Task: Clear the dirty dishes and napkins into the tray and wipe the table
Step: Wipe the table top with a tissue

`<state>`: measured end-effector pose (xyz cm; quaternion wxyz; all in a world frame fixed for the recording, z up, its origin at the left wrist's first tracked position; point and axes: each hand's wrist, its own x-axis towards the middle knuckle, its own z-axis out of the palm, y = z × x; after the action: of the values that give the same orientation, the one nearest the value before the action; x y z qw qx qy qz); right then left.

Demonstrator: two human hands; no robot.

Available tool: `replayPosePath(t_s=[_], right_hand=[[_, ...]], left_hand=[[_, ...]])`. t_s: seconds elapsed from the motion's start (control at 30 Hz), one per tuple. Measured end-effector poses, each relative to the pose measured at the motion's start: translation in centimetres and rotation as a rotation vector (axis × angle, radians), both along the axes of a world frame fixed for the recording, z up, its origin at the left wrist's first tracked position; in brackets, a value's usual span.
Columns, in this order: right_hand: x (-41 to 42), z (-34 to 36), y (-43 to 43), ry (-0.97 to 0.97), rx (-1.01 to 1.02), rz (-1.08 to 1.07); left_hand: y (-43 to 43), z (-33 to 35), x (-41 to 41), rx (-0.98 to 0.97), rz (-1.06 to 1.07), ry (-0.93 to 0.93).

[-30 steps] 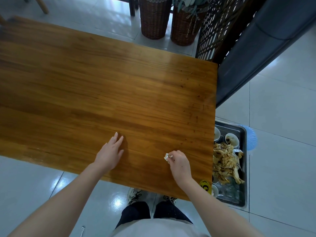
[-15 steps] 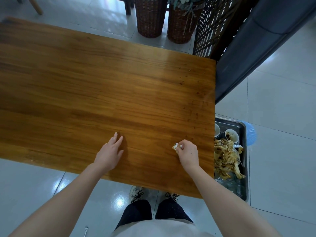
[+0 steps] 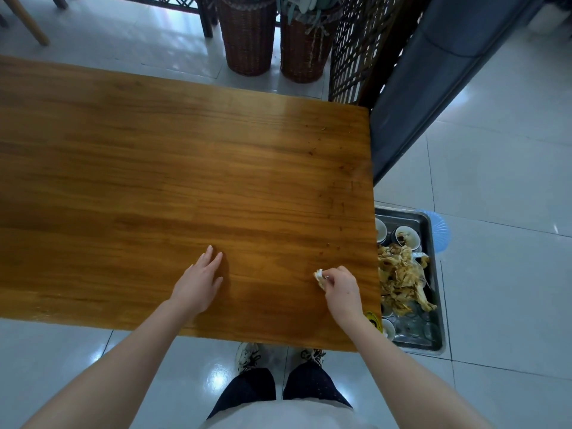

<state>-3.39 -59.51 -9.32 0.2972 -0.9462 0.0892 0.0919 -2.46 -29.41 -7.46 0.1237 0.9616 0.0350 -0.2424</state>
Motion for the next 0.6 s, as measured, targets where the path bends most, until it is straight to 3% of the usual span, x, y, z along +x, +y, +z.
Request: replayPosePath(t_s=[0.37,0.6], right_hand=[[-1.3,0.9,-11.1,-0.039,0.018,-0.341],[-1.6,0.4,-17.1,-0.019,0.045,-0.414]], left_hand=[[-5.9,-0.2,2.0,-0.009,-0.104,0.02],[-10.6,-0.4,2.9,-0.002,-0.14,0.024]])
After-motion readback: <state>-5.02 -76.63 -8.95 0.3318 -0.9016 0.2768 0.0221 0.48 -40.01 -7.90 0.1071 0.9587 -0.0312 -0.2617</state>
